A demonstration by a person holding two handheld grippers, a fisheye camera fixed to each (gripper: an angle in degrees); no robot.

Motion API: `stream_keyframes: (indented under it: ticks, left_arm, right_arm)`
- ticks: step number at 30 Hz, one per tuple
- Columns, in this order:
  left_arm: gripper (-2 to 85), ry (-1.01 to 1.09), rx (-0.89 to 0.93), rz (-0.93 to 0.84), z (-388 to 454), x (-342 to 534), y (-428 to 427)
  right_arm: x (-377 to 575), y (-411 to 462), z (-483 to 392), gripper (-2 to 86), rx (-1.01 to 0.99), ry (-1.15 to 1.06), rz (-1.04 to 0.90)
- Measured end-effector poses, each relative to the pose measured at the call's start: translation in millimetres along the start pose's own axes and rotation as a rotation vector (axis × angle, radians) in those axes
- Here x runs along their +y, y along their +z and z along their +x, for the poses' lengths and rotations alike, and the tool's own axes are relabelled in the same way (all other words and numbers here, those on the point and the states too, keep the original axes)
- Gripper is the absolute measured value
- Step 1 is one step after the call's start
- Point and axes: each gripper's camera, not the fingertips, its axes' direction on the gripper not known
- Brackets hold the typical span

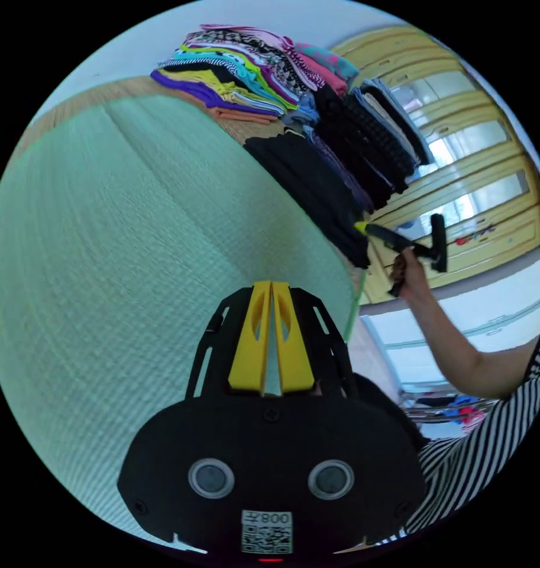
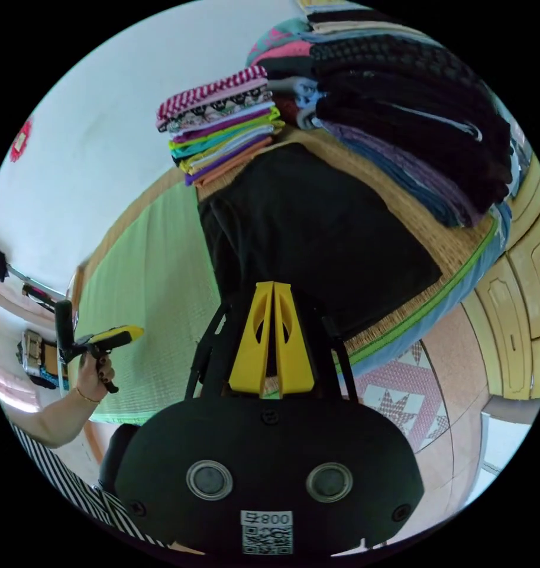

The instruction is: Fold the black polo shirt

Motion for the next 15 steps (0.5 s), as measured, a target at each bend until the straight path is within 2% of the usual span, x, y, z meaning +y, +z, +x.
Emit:
stream_keyframes:
  ticks: [2, 8, 15]
  left_arm:
    - [0.2, 0.046, -0.076, -0.030, 10.1, 5.0, 3.1]
    - [0.2, 0.188, -0.154, 0.000, 51.0, 22.4, 5.0]
    - [0.3, 0.206, -0.135, 0.000, 80.0, 34.0, 0.4]
  right_arm:
    - [-9.5, -6.9, -24.7, 0.6, -0.045, -0.028, 0.070]
    - [-85.7, -11.1, -134.4, 3.8, -0.148, -0.189, 0.295]
    - [-206.8, 19.0, -271.4, 7.1, -0.097, -0.354, 0.416]
